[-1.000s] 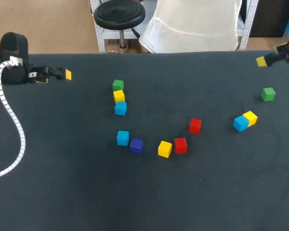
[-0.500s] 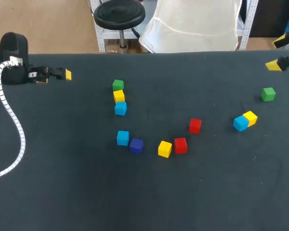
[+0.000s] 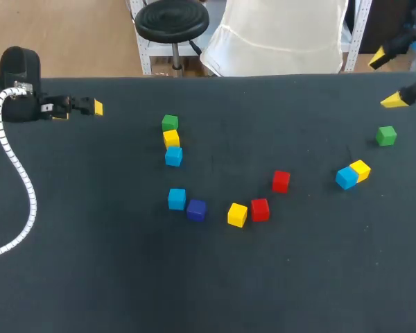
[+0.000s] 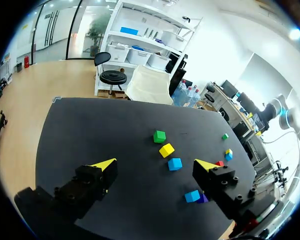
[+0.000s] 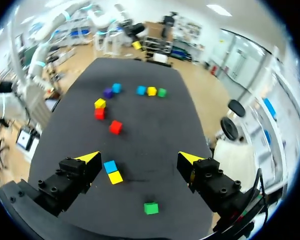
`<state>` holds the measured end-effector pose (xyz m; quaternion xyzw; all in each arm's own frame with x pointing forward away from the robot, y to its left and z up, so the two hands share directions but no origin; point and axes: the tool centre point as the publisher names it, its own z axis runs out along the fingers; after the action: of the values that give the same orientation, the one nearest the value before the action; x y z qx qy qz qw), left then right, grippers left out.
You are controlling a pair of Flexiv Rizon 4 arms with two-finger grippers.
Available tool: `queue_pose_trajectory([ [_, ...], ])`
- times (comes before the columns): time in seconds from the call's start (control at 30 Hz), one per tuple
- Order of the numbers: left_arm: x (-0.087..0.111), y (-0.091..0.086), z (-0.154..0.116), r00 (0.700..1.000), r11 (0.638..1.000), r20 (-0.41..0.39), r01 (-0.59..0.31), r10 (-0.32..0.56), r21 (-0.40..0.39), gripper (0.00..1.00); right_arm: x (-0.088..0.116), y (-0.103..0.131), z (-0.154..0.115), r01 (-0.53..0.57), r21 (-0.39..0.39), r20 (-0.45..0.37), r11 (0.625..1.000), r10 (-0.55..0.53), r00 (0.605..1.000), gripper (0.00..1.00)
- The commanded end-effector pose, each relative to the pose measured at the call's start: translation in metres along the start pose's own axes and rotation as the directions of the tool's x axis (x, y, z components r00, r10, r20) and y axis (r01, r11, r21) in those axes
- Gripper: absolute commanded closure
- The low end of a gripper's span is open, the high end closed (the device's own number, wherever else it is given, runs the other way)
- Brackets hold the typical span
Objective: Place the blue cubes, place green cubes on the blue cubes, place the yellow cubes on the green cubes, then place the red cubes on the yellow cubes, and place purple cube on the red cubes.
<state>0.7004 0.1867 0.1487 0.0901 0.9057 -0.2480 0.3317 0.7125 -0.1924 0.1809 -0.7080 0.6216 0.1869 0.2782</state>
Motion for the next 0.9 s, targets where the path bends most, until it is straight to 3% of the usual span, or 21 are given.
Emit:
queue_pose_trajectory([
  [0.03, -0.001, -0.002, 0.000, 1.000, 1.000, -0.005, 0.001, -0.001, -0.008, 0.00, 0.004, -0.009, 0.006, 0.134, -0.384, 0.014, 0.914, -0.139, 0.990, 0.00],
  [0.2, -0.001, -0.002, 0.000, 1.000, 1.000, -0.005, 0.001, -0.001, -0.008, 0.00, 0.012, -0.008, 0.007, 0.150, -0.414, 0.053, 0.898, -0.140, 0.989, 0.00],
  [0.5, -0.001, -0.002, 0.000, 1.000, 1.000, -0.005, 0.001, -0.001, -0.008, 0.00, 0.031, -0.006, 0.012, 0.098, -0.396, 0.083, 0.913, -0.071, 0.994, 0.00],
  [0.9, -0.001, -0.002, 0.000, 1.000, 1.000, -0.005, 0.001, -0.001, -0.008, 0.00, 0.036, -0.006, 0.015, 0.115, -0.384, 0.131, 0.916, -0.069, 0.989, 0.00],
])
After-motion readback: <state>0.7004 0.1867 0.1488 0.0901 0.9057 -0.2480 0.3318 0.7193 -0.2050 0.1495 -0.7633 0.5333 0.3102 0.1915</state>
